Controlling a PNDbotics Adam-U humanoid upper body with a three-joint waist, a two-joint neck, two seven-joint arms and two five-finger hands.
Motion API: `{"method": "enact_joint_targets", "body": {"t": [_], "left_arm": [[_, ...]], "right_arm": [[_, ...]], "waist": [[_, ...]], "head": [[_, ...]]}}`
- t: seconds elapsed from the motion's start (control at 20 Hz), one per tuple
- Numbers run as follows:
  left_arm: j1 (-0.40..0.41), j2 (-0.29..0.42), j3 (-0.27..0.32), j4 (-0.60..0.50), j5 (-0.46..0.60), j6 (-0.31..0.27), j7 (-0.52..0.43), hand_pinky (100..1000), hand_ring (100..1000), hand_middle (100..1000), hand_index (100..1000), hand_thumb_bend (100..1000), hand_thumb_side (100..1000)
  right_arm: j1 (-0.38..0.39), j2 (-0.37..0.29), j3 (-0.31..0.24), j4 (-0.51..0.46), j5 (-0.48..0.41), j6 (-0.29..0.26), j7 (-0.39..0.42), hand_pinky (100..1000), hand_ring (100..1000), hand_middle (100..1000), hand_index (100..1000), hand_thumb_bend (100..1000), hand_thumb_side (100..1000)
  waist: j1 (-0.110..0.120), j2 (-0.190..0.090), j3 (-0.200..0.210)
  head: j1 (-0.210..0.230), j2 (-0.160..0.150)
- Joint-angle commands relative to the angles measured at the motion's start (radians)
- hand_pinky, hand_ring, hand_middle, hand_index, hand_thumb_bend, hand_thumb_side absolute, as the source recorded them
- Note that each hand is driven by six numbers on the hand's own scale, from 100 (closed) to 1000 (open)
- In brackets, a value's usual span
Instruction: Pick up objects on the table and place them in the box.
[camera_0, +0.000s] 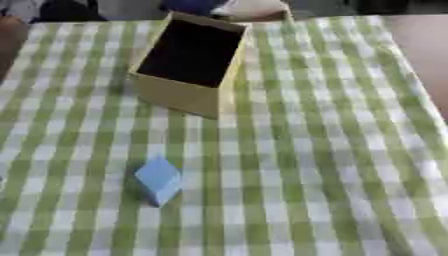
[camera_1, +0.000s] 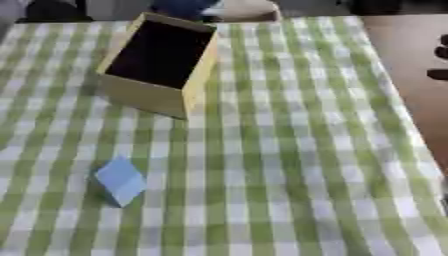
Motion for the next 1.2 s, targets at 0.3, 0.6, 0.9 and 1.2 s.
{"method": "enact_joint_targets", "body": {"t": [0.3, 0.6, 0.9, 1.2], "left_arm": [[-0.018, 0.085, -0.011, -0.016, -0.063, 0.001, -0.023, 702, 701, 720, 776, 392, 618], [-0.065, 0.331, -0.124, -0.016, -0.237, 0.006, -0.208, 728, 717, 731, 815, 378, 672], [-0.144, 0.540, -0.263, -0.016, -0.266, -0.003, -0.405, 745, 734, 738, 840, 357, 731], [-0.237, 0.635, -0.376, -0.016, -0.212, 0.000, -0.579, 750, 746, 747, 856, 398, 714]], "right_arm": [[-0.003, -0.016, -0.007, -0.020, 0.007, 0.000, 0.001, 680, 797, 768, 873, 100, 1000], [0.009, -0.028, -0.006, -0.020, 0.011, 0.003, 0.002, 681, 797, 768, 873, 100, 1000], [0.007, -0.033, -0.001, -0.020, 0.010, 0.003, 0.006, 681, 797, 768, 873, 100, 1000], [0.005, -0.035, 0.003, -0.020, 0.007, 0.002, 0.011, 680, 798, 768, 873, 100, 1000]], "waist": [[0.003, -0.017, -0.004], [0.014, -0.025, -0.006], [0.020, -0.021, -0.018], [0.027, -0.017, -0.030]], "head": [[-0.004, 0.004], [-0.022, 0.021], [-0.033, 0.024], [-0.025, 0.026]]}}
